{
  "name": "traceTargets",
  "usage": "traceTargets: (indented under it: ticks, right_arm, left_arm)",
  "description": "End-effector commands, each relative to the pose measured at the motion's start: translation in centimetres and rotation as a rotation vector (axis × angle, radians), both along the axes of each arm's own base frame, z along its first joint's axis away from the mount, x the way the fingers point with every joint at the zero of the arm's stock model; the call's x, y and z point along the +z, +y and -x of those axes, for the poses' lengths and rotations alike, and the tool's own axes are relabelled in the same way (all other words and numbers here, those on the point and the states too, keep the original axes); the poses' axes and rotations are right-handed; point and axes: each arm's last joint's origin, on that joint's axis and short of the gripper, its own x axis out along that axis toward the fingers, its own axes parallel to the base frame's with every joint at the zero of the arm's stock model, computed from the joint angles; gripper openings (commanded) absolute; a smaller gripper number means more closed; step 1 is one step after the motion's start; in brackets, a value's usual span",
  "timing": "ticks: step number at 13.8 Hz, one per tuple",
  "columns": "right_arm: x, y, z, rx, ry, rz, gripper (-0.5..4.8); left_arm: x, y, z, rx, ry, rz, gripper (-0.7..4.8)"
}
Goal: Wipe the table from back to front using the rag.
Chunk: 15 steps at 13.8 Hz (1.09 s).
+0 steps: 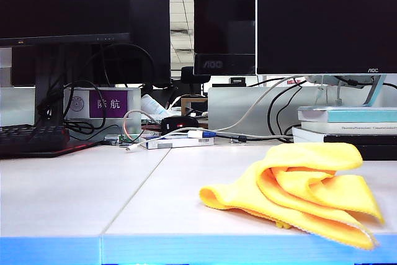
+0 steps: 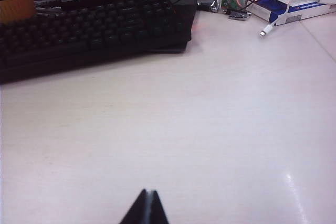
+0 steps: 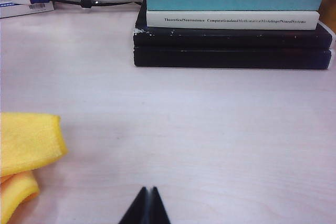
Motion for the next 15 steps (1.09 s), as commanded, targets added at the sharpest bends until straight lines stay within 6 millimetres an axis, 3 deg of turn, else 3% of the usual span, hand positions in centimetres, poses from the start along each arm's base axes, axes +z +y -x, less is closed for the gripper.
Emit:
traceTargets:
  ticks: [1,6,9,15]
  right_arm:
    - [0.1,0.0,0.0,-0.003,-0.013,-0.009,0.0]
    - [0.4,0.0,0.0,-0.009,-0.038,-0.04,-0.01]
    - [2.6,-0.1,0.1,-0.06,-0.178,-0.195,-0.01]
    - [8.7,-0.6,2.5,-0.183,-0.242,-0.204,-0.03]
  left_arm:
    - [-0.2,0.0,0.0,0.004,0.007,0.003,-0.06]
    - [-0.1,0.0,0.0,0.004,-0.002,0.004,-0.06]
    - [1.6,0.1,0.1,0.062,-0.09,0.149,-0.05]
    - [7.9,0.2,0.8,0.086,-0.216,0.162,-0.06]
